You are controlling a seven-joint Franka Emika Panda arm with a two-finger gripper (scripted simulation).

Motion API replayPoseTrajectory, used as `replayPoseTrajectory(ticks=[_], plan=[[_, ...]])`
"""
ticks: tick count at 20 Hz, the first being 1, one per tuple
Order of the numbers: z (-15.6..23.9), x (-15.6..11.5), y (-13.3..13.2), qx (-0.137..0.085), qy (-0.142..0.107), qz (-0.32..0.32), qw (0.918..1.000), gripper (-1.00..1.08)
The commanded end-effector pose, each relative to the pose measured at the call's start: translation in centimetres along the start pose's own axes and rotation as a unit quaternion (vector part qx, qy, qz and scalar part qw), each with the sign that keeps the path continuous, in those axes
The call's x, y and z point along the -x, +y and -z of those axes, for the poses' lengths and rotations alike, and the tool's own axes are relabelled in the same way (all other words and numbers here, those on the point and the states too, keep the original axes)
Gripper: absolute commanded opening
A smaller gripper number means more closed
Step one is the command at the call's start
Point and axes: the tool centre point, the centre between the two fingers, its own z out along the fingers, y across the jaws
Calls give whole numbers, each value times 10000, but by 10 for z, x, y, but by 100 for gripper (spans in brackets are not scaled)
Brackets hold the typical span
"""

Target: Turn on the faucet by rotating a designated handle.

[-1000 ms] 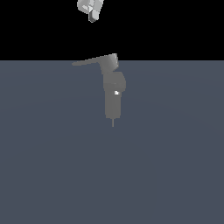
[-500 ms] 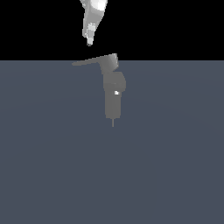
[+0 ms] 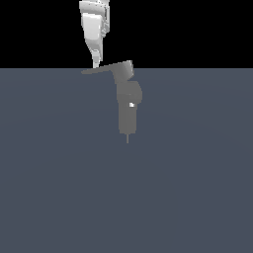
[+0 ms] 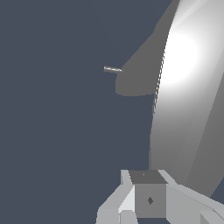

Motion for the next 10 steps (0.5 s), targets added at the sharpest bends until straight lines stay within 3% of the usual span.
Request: replayPoseTrajectory(ticks=[1,10], plan=[[-8,4,-9,-7,95,-203,9997,-100],[-23,14,-24,-24,275,-538,9982,-100]])
